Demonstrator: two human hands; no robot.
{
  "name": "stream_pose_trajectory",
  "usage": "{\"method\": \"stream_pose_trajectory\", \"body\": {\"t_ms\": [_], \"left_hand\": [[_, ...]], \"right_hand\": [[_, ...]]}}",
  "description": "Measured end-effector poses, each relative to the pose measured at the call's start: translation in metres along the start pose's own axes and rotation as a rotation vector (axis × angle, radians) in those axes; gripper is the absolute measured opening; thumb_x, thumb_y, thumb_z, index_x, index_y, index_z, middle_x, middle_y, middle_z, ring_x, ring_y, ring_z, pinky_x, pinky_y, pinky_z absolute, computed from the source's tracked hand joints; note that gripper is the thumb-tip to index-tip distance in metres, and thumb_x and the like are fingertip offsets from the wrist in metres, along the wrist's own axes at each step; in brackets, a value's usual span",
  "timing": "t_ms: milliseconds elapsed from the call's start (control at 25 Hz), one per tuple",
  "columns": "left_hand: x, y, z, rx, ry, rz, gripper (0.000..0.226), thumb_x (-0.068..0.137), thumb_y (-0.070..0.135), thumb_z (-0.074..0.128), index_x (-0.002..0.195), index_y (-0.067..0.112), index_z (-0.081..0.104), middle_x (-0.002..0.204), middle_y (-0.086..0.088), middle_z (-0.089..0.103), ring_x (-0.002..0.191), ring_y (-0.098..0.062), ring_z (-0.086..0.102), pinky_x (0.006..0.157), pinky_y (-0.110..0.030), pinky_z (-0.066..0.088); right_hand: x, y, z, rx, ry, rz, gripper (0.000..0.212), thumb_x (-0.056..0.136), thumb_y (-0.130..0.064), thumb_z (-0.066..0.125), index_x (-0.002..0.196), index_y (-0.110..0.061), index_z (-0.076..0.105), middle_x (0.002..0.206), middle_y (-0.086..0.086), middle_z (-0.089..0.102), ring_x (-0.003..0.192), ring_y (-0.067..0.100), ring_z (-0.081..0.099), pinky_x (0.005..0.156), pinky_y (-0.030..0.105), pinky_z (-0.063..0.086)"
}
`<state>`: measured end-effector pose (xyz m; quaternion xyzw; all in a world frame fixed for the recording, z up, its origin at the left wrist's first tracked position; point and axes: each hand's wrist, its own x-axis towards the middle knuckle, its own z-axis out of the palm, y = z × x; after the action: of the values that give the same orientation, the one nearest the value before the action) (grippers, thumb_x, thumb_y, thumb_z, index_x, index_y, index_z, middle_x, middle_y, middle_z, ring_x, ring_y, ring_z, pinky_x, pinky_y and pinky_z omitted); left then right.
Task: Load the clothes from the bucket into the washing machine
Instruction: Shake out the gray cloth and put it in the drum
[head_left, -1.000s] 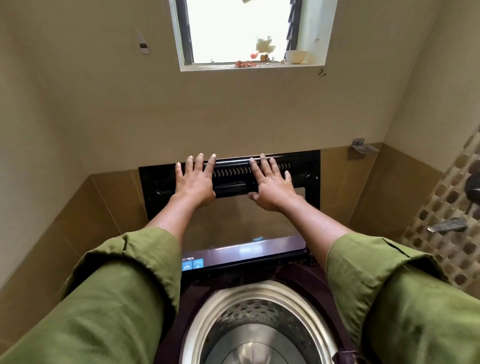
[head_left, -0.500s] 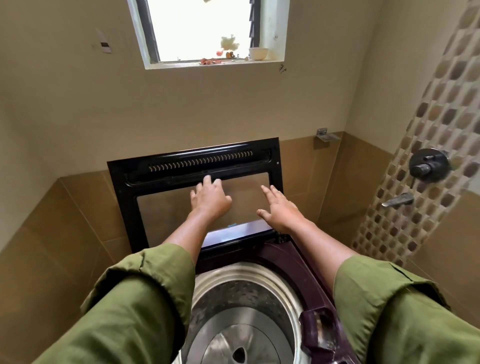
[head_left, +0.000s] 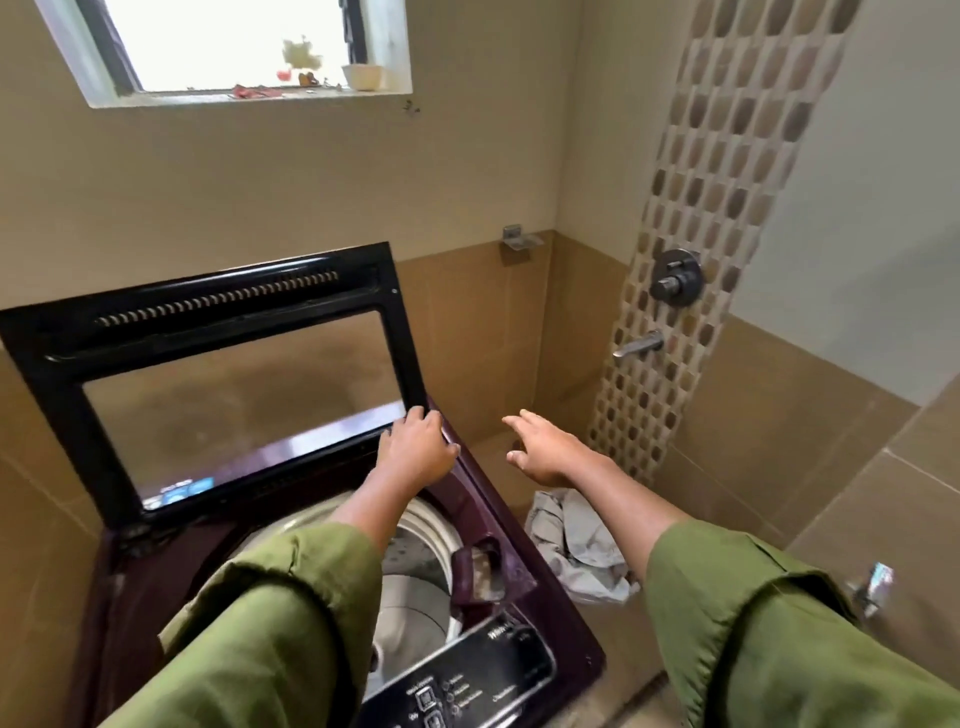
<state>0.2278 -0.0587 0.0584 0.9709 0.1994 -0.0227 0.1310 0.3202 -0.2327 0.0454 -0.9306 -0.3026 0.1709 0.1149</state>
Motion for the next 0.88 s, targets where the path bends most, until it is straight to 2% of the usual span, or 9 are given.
{"method": "stream_pose_trajectory", "body": {"t_ms": [240, 520, 880], "left_hand": [[-0.017, 0.084, 0.054, 0.005, -0.086, 0.090, 0.051, 0.093, 0.046, 0.052, 0.129, 0.010, 0.049, 0.144, -0.011, 0.040, 0.128, -0.035, 0.045, 0.105, -0.044, 0.040], [-0.029, 0.164, 0.122, 0.036, -0.248, 0.148, 0.054, 0.092, 0.048, 0.050, 0.131, 0.011, 0.048, 0.147, -0.013, 0.034, 0.130, -0.037, 0.042, 0.104, -0.047, 0.040], [0.030, 0.228, 0.168, 0.058, -0.358, 0.208, 0.052, 0.092, 0.046, 0.052, 0.135, 0.018, 0.051, 0.157, -0.015, 0.022, 0.134, -0.039, 0.037, 0.108, -0.047, 0.037]], "right_hand": [[-0.042, 0.098, 0.006, 0.036, -0.076, 0.095, 0.062, 0.096, -0.038, 0.048, 0.151, -0.029, 0.021, 0.163, 0.001, 0.006, 0.147, 0.025, 0.020, 0.117, 0.043, 0.025], [-0.080, 0.196, 0.022, 0.091, -0.139, 0.190, 0.068, 0.096, -0.041, 0.048, 0.153, -0.025, 0.015, 0.163, 0.004, 0.008, 0.147, 0.025, 0.019, 0.118, 0.043, 0.024], [-0.073, 0.279, 0.031, 0.126, -0.169, 0.256, 0.071, 0.097, -0.042, 0.047, 0.154, -0.022, 0.010, 0.163, 0.007, 0.006, 0.149, 0.025, 0.013, 0.120, 0.044, 0.019]]}}
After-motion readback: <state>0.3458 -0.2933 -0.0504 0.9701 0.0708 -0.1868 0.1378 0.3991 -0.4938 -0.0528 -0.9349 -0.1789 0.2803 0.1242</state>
